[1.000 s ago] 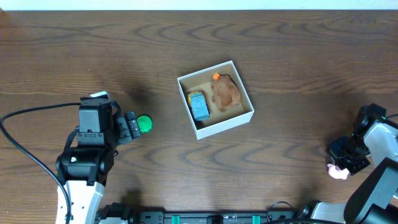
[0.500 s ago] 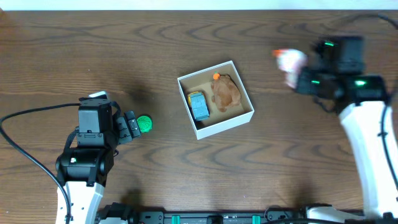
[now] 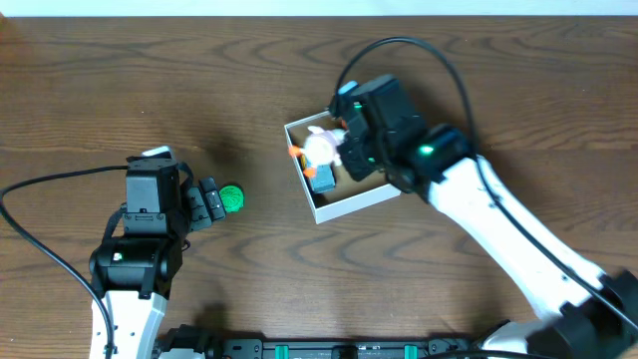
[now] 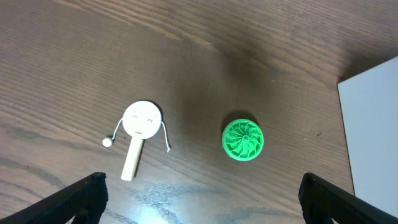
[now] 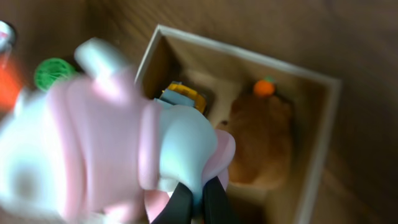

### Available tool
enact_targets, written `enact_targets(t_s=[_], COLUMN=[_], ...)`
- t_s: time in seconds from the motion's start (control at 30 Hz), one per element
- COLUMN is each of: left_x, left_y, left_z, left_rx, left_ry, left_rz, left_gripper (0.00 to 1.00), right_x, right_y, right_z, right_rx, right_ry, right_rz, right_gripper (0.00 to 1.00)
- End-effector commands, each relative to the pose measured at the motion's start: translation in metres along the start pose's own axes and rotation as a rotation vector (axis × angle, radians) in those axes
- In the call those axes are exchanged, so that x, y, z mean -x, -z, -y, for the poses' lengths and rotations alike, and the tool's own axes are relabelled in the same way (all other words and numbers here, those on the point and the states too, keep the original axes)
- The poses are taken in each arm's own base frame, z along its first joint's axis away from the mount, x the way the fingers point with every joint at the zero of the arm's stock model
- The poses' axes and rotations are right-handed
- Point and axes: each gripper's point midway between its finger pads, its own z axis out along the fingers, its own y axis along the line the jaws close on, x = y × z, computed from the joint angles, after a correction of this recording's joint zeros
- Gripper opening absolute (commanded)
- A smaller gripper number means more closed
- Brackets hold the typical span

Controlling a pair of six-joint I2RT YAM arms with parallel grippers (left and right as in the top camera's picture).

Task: Pack container
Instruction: 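Place the pink figure into the box with the right gripper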

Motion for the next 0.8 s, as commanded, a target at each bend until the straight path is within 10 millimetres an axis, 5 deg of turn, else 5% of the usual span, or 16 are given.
enact_targets(t_s=[0.0,0.3,0.47,0.57,0.77], left_x=[0.007,0.007,0.007,0.007,0.007], left_y=[0.006,0.006,0.006,0.006,0.006], left_z=[0.0,0.001,0.001,0.001,0.0], left_rx=[-0.007,-0.007,-0.007,-0.007,-0.007], left_ry=[0.017,0.017,0.017,0.017,0.017], left_rz=[0.022,0.021,0.021,0.021,0.021], left_gripper=[0.98,0.98,0.98,0.98,0.98], right_x=[-0.001,0.003,-0.002,-0.002,-0.004], right_y=[-0.018,-0.037,-0.04,-0.04,-0.04], right_z=[0.008,0.023,0.022,0.022,0.022], right_rx=[-0.056,-0.088,-0.088,-0.087,-0.088], right_ry=[-0.104,-0.172,-0.17,-0.17,-0.17], right_rz=[-0.015,-0.004,-0.025,-0.026,-0.033], right_gripper=[0.01,0.06,0.36,0.65,0.65])
